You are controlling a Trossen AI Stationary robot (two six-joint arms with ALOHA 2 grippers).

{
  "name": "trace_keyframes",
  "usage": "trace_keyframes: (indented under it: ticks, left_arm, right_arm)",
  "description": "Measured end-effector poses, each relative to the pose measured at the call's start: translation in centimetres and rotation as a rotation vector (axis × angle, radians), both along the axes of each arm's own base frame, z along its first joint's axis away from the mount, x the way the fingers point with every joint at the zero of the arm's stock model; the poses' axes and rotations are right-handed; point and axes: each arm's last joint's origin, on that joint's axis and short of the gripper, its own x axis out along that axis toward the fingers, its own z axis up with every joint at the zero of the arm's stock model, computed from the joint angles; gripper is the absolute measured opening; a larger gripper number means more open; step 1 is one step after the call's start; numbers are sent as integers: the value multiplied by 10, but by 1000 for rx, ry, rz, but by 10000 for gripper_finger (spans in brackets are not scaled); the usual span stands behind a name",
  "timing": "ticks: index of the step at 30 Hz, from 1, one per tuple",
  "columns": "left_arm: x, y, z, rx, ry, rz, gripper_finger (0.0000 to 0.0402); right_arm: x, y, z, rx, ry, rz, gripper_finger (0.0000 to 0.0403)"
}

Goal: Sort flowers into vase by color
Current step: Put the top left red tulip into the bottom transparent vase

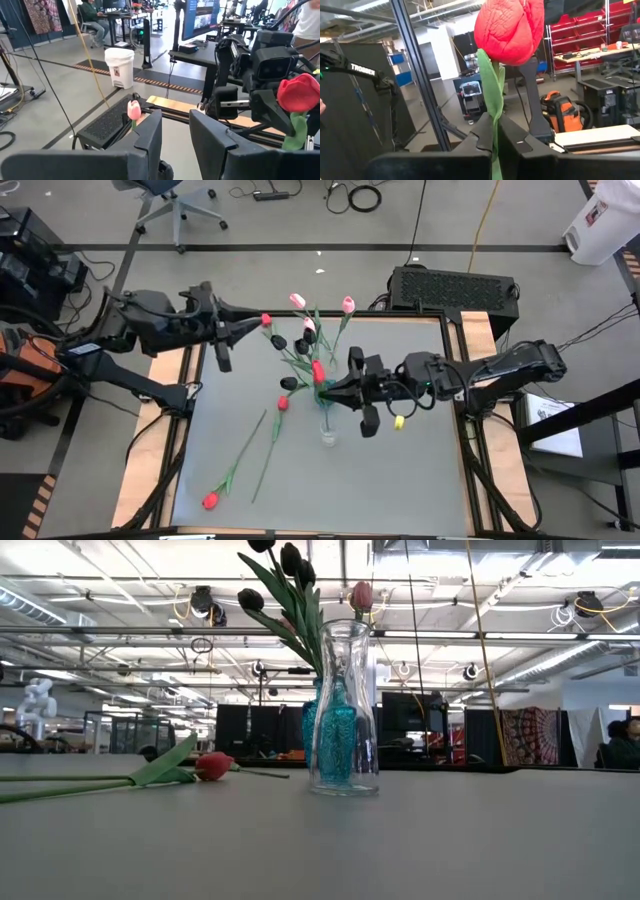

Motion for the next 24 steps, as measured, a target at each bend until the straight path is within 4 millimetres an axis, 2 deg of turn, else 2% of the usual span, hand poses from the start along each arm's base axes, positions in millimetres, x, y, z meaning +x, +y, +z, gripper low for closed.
trace_keyframes:
  ticks: [13,17,24]
  left_arm:
    - [0,0,0,1,-2,-9,105]
    - [1,0,4,80,-17,-18,105]
    - [1,0,20,203,-142,-14,105]
  right_arm:
    - [3,-12,-9,-38,90,-94,0]
    - [3,-14,-10,-39,95,-100,0]
    - [3,-14,-10,-44,101,-101,0]
